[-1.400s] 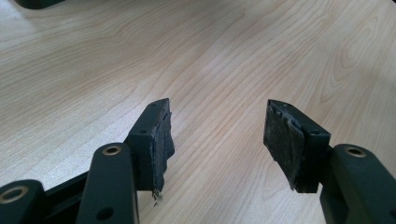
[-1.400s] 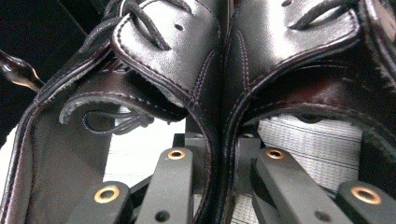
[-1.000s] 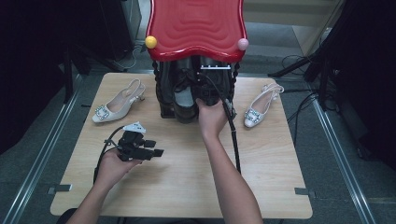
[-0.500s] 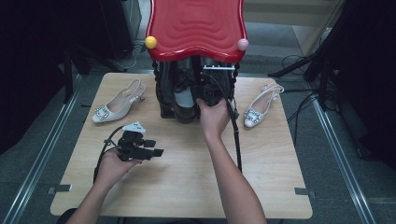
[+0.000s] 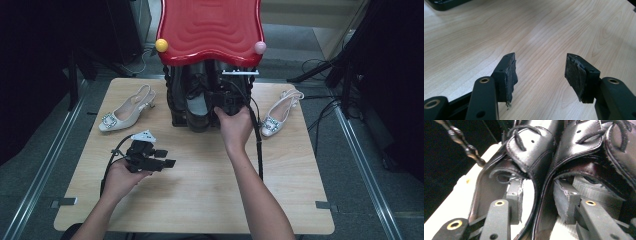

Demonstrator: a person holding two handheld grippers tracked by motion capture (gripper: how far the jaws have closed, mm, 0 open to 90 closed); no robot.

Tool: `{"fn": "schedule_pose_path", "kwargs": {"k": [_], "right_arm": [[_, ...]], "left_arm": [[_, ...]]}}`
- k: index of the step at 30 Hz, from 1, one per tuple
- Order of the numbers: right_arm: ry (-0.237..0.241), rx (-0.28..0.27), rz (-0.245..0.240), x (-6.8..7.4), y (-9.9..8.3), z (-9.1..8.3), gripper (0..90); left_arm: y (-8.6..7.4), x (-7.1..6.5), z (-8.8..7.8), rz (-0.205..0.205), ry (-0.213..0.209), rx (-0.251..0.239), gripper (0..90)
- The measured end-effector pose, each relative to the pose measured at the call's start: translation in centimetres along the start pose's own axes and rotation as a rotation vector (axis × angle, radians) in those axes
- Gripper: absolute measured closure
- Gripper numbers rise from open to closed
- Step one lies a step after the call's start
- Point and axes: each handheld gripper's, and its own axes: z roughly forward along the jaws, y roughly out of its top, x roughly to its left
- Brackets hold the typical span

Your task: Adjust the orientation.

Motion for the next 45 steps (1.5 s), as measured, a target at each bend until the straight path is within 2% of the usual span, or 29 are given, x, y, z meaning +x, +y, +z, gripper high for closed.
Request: {"fn": "schedule_pose_path", "kwargs": {"k": [5,10,12,14,17,19,22,25,28,30,33,35,41,45], "right_arm": [[0.036,-0.001,-0.021,0.0,-0.3,-1.4,59.2],[0.072,-0.011,-0.076,0.2,-0.7,-2.8,55.8],[0.085,-0.013,-0.099,0.2,-0.9,-3.5,55.9],[0.101,-0.011,-0.118,0.2,-1.2,-4.2,55.8],[0.137,-0.003,-0.132,0.0,-1.9,-5.2,55.5],[0.159,-0.003,-0.137,-0.4,-2.5,-6.0,54.8],[0.186,-0.001,-0.14,-1.0,-3.3,-6.9,54.3],[0.209,-0.001,-0.149,-1.5,-4.3,-7.9,53.7],[0.232,0.001,-0.148,-2.0,-5.4,-8.7,53.7],[0.231,0.01,-0.154,-2.2,-6.1,-9.0,53.6],[0.257,0.017,-0.159,-2.9,-7.3,-9.1,53.8],[0.273,0.025,-0.166,-3.2,-8.0,-9.0,54.3],[0.277,0.039,-0.191,-3.9,-9.7,-8.3,54.4],[0.272,0.036,-0.199,-4.0,-10.4,-7.7,54.9]], "left_arm": [[0.7,-0.1,-0.4,0.005,-0.008,-0.021,43.1],[1.3,-0.4,-1.0,0.011,-0.023,-0.032,46.8],[1.6,-0.6,-1.2,0.028,-0.034,-0.036,50.1],[2.1,-0.9,-1.5,0.045,-0.018,-0.029,53.2],[2.9,-0.7,-1.8,0.032,-0.027,-0.019,56.7],[3.4,-0.4,-2.1,0.006,-0.036,-0.018,59.2],[4.4,-0.3,-2.7,0.017,-0.035,-0.025,62.3],[5.7,-0.5,-3.4,0.026,-0.042,-0.034,66.9],[7.2,-0.8,-4.0,0.058,-0.056,-0.045,74.5],[8.3,-0.9,-4.3,0.081,-0.069,-0.048,80.8],[10.1,-1.4,-4.5,0.118,-0.061,-0.043,85.0],[11.0,-1.8,-4.6,0.133,-0.078,-0.05,85.7],[14.7,-2.9,-4.7,0.178,-0.086,-0.073,87.7],[17.3,-3.3,-5.0,0.206,-0.073,-0.09,89.5]]}}
